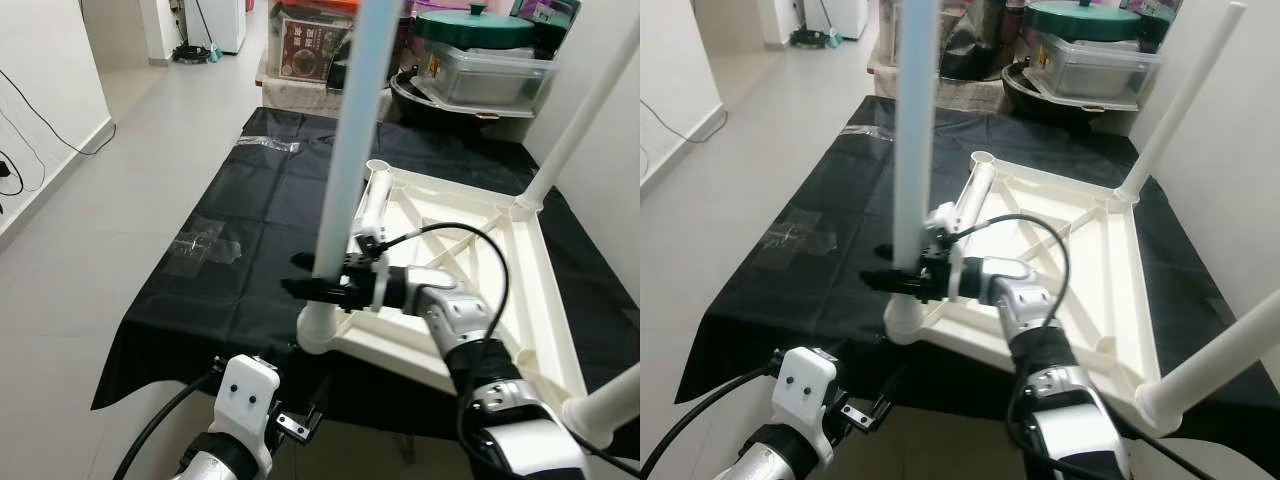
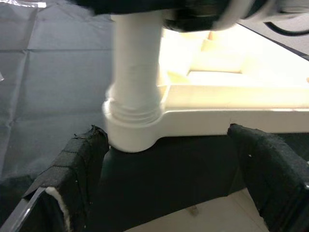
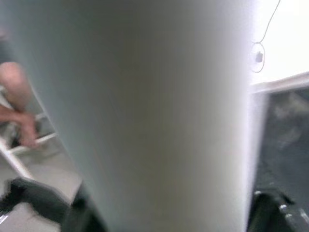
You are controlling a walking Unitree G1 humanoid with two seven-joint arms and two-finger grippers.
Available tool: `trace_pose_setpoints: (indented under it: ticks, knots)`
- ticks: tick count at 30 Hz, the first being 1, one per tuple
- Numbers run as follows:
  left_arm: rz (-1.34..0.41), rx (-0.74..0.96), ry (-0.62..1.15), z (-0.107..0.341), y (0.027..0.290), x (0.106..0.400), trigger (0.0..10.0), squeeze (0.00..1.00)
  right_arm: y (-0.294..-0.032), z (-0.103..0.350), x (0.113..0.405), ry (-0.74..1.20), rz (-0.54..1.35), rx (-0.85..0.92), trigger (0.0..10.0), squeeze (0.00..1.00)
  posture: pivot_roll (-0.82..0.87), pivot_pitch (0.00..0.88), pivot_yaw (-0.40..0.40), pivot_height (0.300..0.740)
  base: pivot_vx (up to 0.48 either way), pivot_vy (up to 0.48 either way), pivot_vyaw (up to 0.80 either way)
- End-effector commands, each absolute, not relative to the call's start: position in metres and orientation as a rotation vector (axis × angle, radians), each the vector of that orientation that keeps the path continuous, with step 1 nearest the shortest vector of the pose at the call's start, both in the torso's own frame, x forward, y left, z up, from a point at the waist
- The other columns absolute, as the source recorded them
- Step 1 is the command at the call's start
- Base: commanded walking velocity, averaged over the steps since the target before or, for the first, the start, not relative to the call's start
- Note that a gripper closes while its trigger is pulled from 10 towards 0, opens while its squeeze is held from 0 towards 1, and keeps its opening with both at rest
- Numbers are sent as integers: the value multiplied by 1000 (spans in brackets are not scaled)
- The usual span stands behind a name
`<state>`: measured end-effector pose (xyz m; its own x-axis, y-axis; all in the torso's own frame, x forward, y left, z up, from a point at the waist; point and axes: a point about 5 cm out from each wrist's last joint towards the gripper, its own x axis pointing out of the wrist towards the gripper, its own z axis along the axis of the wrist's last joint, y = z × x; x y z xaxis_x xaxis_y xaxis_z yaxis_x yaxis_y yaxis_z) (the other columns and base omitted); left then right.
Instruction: Building children table
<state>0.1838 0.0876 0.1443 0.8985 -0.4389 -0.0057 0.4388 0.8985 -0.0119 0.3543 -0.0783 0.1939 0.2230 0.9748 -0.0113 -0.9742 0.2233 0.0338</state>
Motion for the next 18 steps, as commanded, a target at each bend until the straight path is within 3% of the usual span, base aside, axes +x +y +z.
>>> trace_pose_setpoints:
  ticks: [1,6,7,8,10,12,16,18]
  knots:
    - [-458,-18,25,143,87,181,10000,0,-76,191,357,49,1307,26,0,0,251,86,-126,740,0,0,0]
    - [-459,-18,26,142,87,181,10000,0,-81,194,370,3,1054,9,0,0,251,86,-126,740,0,0,0]
    - [-460,-19,26,142,87,181,10000,0,-92,194,378,-13,840,12,0,0,240,83,-125,740,0,0,0]
    - [-460,-19,26,142,87,181,10000,0,-92,194,378,-13,840,12,0,0,240,83,-125,740,0,0,0]
    - [-462,-21,27,142,87,182,10000,0,-122,191,386,-32,400,22,0,0,237,82,-125,740,0,0,0]
    - [-463,-22,27,142,87,182,10000,0,-142,185,381,-23,151,36,0,0,232,82,-123,740,0,0,0]
    - [-465,-19,26,142,87,183,10000,0,-146,184,377,-31,96,37,0,0,234,84,-117,740,0,0,0]
    - [-467,-16,25,142,87,183,10000,0,-149,177,356,-9,-70,73,0,0,223,81,-116,740,0,0,0]
